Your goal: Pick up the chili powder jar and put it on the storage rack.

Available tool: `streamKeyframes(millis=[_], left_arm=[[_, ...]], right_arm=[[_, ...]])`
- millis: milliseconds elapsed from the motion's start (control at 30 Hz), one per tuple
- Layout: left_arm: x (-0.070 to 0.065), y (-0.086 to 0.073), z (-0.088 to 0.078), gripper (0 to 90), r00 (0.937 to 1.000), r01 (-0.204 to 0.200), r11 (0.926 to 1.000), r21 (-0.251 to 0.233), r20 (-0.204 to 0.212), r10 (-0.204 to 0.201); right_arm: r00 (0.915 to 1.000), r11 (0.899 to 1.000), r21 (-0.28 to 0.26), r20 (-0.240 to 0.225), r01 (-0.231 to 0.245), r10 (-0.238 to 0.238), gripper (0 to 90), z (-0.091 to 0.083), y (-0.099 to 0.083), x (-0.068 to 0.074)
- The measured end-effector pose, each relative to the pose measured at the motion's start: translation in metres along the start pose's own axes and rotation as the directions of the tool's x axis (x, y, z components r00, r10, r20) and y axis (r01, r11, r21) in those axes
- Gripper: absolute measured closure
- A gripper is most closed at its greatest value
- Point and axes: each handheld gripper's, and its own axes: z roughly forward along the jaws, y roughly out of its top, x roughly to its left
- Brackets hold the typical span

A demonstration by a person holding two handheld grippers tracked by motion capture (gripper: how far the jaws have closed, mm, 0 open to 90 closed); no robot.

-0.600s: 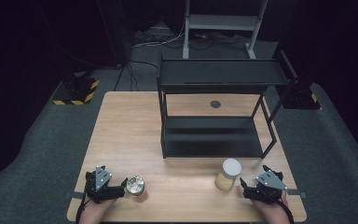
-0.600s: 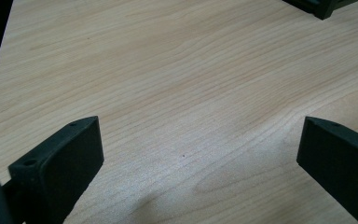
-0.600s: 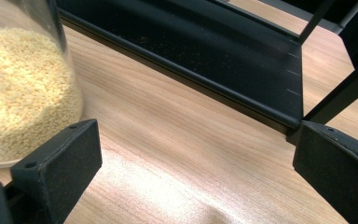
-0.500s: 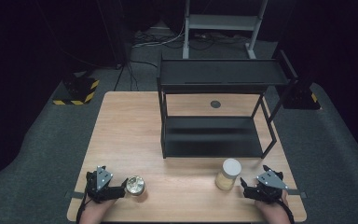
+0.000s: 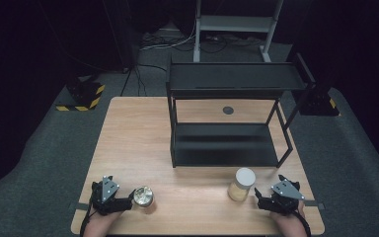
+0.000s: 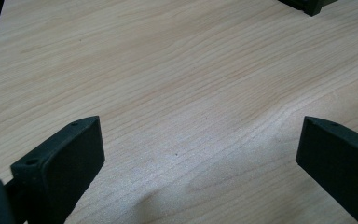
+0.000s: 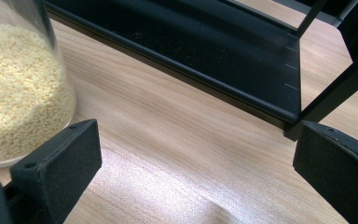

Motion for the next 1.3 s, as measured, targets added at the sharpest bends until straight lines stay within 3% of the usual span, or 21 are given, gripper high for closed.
streamKeyframes(millis=[267,467,700,1000,1300], left_arm=[[0.006,-0.002,-0.001,1.0,0.9996,0.019,0.9998,-0.01,0.023,-0.018],[0.011,-0.008,-0.004,0.7,0.9978,0.057,0.9973,-0.046,0.037,-0.055],[0.013,-0.004,-0.016,0.7,0.9965,0.077,0.9944,-0.072,0.036,-0.075],[0.011,0.0,-0.032,0.5,0.9974,0.068,0.9896,-0.127,0.032,-0.065],[0.006,0.004,-0.048,0.4,0.997,0.066,0.9781,-0.197,0.053,-0.056]], right_arm=[[1.0,1.0,-0.002,-0.004,0.0,0.0,0.3,0.0,0.0,-0.001],[1.0,1.0,-0.001,-0.009,0.004,-0.004,0.3,0.0,0.0,-0.001],[0.9998,1.0,0.001,-0.017,0.005,-0.005,0.3,0.0,0.0,-0.003],[0.9998,1.0,0.0,-0.019,0.007,-0.007,0.3,0.0,0.0,-0.003],[0.9997,1.0,0.0,-0.019,0.012,-0.012,0.3,0.0,0.0,-0.003]])
